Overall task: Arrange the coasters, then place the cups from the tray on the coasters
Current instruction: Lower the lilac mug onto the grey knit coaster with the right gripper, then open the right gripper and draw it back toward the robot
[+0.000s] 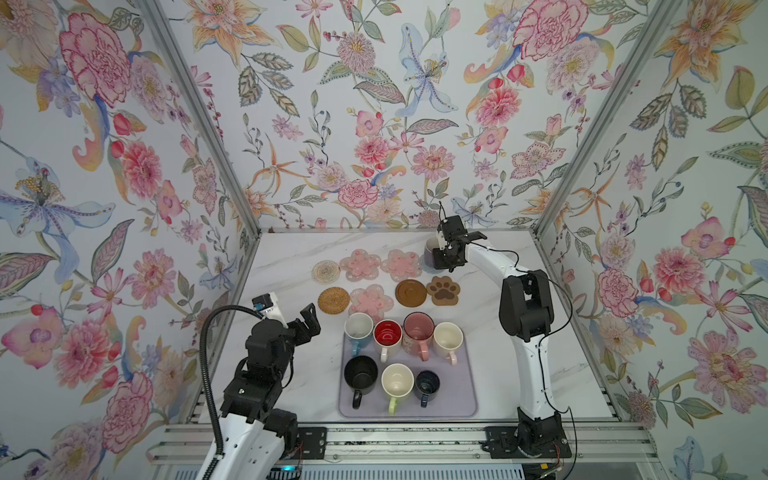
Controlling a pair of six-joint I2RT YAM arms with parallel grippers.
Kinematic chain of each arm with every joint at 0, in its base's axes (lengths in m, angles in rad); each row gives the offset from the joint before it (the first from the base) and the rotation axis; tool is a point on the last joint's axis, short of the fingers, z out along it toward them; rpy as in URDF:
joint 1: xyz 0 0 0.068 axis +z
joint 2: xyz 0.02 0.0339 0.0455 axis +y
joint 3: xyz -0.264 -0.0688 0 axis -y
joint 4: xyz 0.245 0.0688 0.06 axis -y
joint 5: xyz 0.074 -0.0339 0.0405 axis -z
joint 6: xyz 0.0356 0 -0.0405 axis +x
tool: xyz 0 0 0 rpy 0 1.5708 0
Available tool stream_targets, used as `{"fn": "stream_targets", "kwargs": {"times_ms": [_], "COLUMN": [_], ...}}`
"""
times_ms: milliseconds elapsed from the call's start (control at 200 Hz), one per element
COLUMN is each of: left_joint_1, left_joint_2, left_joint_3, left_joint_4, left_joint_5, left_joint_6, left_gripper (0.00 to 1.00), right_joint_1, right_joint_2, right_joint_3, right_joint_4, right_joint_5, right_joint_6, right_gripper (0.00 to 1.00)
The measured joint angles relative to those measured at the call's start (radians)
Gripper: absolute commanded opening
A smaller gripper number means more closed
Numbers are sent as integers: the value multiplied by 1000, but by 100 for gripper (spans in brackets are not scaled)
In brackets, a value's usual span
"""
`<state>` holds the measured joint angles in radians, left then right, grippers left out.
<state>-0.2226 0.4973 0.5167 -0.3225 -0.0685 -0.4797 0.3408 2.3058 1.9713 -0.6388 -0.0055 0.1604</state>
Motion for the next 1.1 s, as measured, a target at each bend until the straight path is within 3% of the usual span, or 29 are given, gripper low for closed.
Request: {"fn": "stream_targets", "kwargs": {"times_ms": [350, 445, 650, 771, 856, 981, 1101], "left_joint_1": [0, 0, 0, 0, 0, 0, 0], "left_joint_2": [0, 0, 0, -2, -5, -5, -5], "left_joint_3": [0, 0, 0, 0, 0, 0, 0], "left_joint_4": [0, 0, -6, -18, -18, -18, -17], "left_joint_5": [0, 0, 0, -3, -11, -15, -15], "left_joint_6": [0, 0, 0, 0, 0, 0, 0], "left_gripper": [99, 99, 99, 99, 99, 99, 99], "right_joint_1": [6, 8, 13, 13, 13, 13, 13], "right_joint_2": [1, 1, 0, -11, -46, -186, -418], "right_joint_3": [3, 3, 5, 4, -4, -86, -264], "right_joint_4": [-1, 0, 10, 14, 18, 51, 142], "right_joint_5": [-5, -5, -6, -6, -6, -6, 0], "right_joint_6": [0, 0, 3, 8, 6, 11, 26], "right_gripper": [3, 17, 56, 85, 98, 99, 99]}}
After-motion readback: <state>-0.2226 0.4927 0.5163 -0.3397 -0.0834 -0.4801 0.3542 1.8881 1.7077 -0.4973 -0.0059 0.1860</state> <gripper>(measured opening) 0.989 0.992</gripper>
